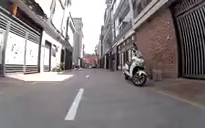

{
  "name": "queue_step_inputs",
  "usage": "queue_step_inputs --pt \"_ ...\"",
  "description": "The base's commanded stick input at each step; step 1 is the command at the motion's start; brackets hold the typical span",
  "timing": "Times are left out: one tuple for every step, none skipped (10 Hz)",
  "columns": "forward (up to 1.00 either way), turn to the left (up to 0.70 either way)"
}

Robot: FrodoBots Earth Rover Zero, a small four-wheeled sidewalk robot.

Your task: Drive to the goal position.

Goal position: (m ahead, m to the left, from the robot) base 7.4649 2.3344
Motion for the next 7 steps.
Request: queue_step_inputs --pt "1.0 0.0" --pt "1.0 0.0" --pt "1.0 0.0" --pt "1.0 0.0" --pt "1.0 0.0" --pt "1.0 0.0" --pt "1.0 0.0"
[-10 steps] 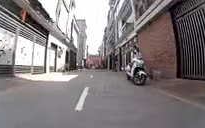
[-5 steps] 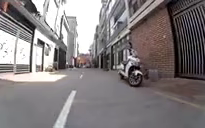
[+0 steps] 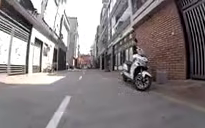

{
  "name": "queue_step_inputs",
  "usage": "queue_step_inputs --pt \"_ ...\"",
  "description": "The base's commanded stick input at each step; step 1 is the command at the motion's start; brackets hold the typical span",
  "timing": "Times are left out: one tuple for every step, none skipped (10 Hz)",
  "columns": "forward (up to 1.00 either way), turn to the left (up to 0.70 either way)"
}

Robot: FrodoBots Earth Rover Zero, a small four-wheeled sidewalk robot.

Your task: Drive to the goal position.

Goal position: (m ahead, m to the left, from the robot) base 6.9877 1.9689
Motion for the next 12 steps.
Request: queue_step_inputs --pt "1.0 0.0" --pt "1.0 0.0" --pt "1.0 0.0" --pt "1.0 0.0" --pt "1.0 0.0" --pt "1.0 0.0" --pt "1.0 0.0" --pt "1.0 0.0" --pt "1.0 -0.02" --pt "1.0 -0.11" --pt "1.0 -0.2" --pt "1.0 -0.2"
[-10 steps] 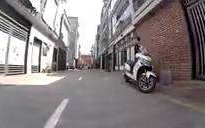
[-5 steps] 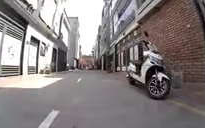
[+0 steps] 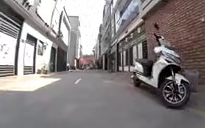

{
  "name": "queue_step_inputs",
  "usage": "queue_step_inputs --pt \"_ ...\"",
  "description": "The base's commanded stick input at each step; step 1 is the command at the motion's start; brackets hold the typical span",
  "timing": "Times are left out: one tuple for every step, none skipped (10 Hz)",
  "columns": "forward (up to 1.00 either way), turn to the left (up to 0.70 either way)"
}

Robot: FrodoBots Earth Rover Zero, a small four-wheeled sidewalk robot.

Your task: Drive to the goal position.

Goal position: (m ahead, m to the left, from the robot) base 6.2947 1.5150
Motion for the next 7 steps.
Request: queue_step_inputs --pt "1.0 -0.14" --pt "1.0 -0.03" --pt "1.0 0.0" --pt "1.0 0.0" --pt "1.0 0.0" --pt "1.0 0.0" --pt "1.0 0.0"
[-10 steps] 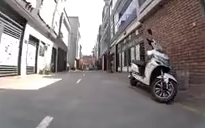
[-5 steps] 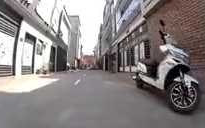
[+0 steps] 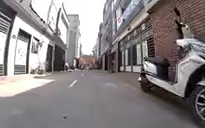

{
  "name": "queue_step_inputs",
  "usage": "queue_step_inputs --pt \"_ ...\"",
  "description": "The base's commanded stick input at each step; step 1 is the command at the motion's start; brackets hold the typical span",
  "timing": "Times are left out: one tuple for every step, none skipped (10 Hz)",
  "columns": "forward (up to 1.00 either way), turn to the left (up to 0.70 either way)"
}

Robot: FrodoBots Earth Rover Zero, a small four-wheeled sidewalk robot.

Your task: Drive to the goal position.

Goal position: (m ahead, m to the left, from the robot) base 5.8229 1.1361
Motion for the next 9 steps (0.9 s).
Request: queue_step_inputs --pt "1.0 0.0" --pt "1.0 0.0" --pt "1.0 0.0" --pt "1.0 0.0" --pt "1.0 0.0" --pt "1.0 0.0" --pt "1.0 0.0" --pt "1.0 -0.38" --pt "1.0 -0.4"
